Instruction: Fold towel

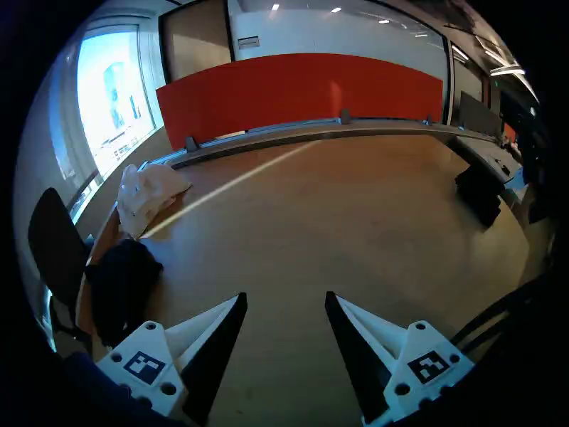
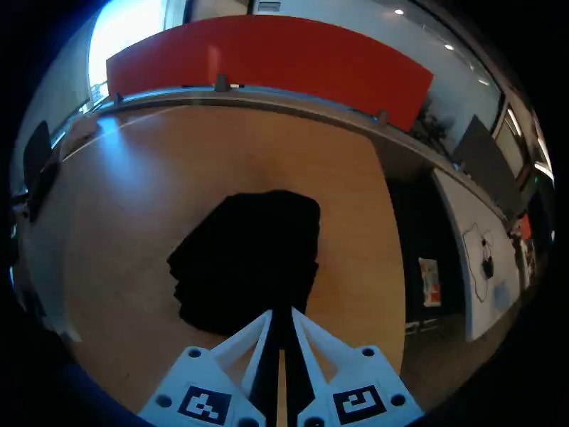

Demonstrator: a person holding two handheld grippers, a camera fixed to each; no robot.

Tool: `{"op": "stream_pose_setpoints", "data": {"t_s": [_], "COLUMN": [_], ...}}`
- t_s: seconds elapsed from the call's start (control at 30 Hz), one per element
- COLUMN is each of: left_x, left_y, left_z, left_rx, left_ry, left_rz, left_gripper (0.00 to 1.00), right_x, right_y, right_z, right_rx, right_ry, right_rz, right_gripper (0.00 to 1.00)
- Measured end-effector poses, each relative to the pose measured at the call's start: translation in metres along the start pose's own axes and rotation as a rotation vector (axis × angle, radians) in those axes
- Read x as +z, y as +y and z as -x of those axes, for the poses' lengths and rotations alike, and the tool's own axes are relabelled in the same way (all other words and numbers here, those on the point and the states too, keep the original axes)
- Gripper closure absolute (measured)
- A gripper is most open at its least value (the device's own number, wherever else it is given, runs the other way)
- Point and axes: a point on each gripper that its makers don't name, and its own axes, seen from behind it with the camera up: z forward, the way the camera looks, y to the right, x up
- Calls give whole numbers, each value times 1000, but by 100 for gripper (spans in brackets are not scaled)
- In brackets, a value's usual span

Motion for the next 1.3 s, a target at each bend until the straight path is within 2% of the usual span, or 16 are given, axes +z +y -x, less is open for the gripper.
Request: {"op": "stream_pose_setpoints", "data": {"t_s": [0.2, 0.53, 0.93, 1.23, 1.3], "left_x": [-2, -3, -2, -2, -2], "left_y": [0, 0, 0, 0, 0], "left_z": [1, 2, 1, 2, 2], "left_rx": [2, 5, 6, 3, 2], "left_ry": [-2, -6, -8, -9, -10], "left_rz": [-4, -9, -10, -10, -10], "left_gripper": [19, 19, 19, 19, 19], "right_x": [11, 26, 29, 27, 26], "right_y": [8, 19, 21, 24, 23], "right_z": [17, 31, 39, 56, 58], "right_rx": [46, 55, 62, 77, 82], "right_ry": [-35, -93, -106, -121, -119], "right_rz": [29, 77, 89, 129, 129], "right_gripper": [95, 95, 95, 78, 63]}}
